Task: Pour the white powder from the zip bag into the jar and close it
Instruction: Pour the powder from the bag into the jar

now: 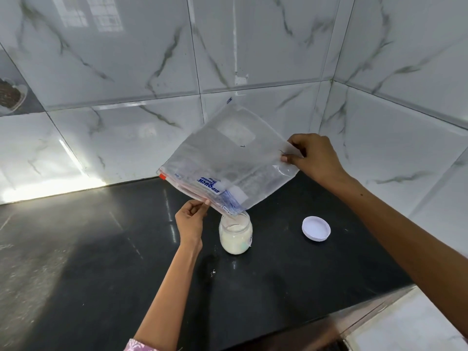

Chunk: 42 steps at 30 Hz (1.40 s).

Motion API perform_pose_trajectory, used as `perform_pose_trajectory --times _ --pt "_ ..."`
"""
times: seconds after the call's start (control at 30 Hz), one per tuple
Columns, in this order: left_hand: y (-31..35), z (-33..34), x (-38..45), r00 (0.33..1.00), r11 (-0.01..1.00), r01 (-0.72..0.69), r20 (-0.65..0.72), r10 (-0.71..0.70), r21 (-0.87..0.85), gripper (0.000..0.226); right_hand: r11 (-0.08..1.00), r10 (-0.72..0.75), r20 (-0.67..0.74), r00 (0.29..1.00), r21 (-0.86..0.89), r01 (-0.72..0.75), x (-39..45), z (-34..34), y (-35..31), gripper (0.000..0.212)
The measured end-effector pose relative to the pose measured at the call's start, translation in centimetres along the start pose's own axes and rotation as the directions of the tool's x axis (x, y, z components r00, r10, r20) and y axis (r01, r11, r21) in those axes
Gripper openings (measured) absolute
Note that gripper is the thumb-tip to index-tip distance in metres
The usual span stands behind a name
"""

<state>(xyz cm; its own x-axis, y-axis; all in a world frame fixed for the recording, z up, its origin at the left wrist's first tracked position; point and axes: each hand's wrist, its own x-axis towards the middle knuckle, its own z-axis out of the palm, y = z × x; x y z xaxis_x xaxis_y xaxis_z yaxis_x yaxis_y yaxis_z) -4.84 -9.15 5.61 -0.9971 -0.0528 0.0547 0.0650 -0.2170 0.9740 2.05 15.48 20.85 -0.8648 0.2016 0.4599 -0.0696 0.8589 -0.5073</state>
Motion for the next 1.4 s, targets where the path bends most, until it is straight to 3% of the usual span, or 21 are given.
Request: perform_pose_trajectory --times 0.2,0.4,0.6,0.67,0.77,0.8,0.87,0.97,1.03,1.13,1.3,1.4 --pt "1.2 -0.3 0.8 0.998 0.998 -0.055 0.024 0.054 0.022 0.023 0.977 0.207 0.069 0.976 -0.068 -0.202 -1.6 0.0 2.5 0.021" --pt "3.4 0.3 2.1 0.992 0.991 -0.102 0.080 0.094 0.091 0.040 0.881 0.454 0.226 0.862 -0.262 -0.395 -3.7 0.2 3.8 0.032" --pt "5.7 1.3 2.9 0.991 0.960 -0.113 0.094 0.092 0.254 0.040 0.709 0.587 0.359 0.726 -0.660 -0.246 -5.4 -0.5 2.5 0.038" --pt "6.4 1.7 3.0 0.992 0.955 -0.100 0.096 0.075 0.280 0.038 0.744 0.613 0.436 0.659 -0.598 -0.297 -5.5 -0.6 2.3 0.045" --pt "6.9 2.3 2.9 0.995 0.949 -0.081 0.086 0.058 0.305 0.035 0.806 0.566 0.658 0.496 -0.317 -0.500 -5.4 -0.7 1.5 0.059" --pt "6.9 2.4 2.9 0.995 0.948 -0.072 0.087 0.047 0.311 0.033 0.825 0.519 0.694 0.500 -0.253 -0.505 -5.4 -0.6 1.3 0.056" --pt "6.9 2.7 2.9 0.995 0.945 -0.053 0.093 0.024 0.323 0.031 0.890 0.411 0.675 0.613 -0.151 -0.430 -5.2 -0.1 0.8 0.045" --pt "7.0 2.9 2.9 0.992 0.941 -0.052 0.122 0.012 0.336 0.023 0.967 0.249 0.492 0.834 -0.081 -0.241 -4.5 0.8 -0.1 0.029" --pt "7.3 3.2 3.0 0.989 0.938 -0.070 0.147 0.020 0.340 0.020 0.984 0.175 0.351 0.920 -0.087 -0.154 -3.6 1.4 -0.6 0.022" --pt "8.3 4.1 3.6 0.979 0.927 -0.134 0.189 0.071 0.349 0.017 0.992 0.125 0.216 0.968 -0.045 -0.118 -1.6 2.7 -0.5 0.021" --pt "10.8 6.2 5.0 0.938 0.852 -0.310 0.281 0.203 0.422 0.014 0.991 0.121 0.026 0.992 -0.060 -0.120 2.2 4.3 1.7 0.019" --pt "12.4 7.1 6.1 0.911 0.816 -0.375 0.336 0.238 0.440 0.013 0.993 0.117 0.029 0.993 -0.012 -0.117 3.7 4.1 3.1 0.014"
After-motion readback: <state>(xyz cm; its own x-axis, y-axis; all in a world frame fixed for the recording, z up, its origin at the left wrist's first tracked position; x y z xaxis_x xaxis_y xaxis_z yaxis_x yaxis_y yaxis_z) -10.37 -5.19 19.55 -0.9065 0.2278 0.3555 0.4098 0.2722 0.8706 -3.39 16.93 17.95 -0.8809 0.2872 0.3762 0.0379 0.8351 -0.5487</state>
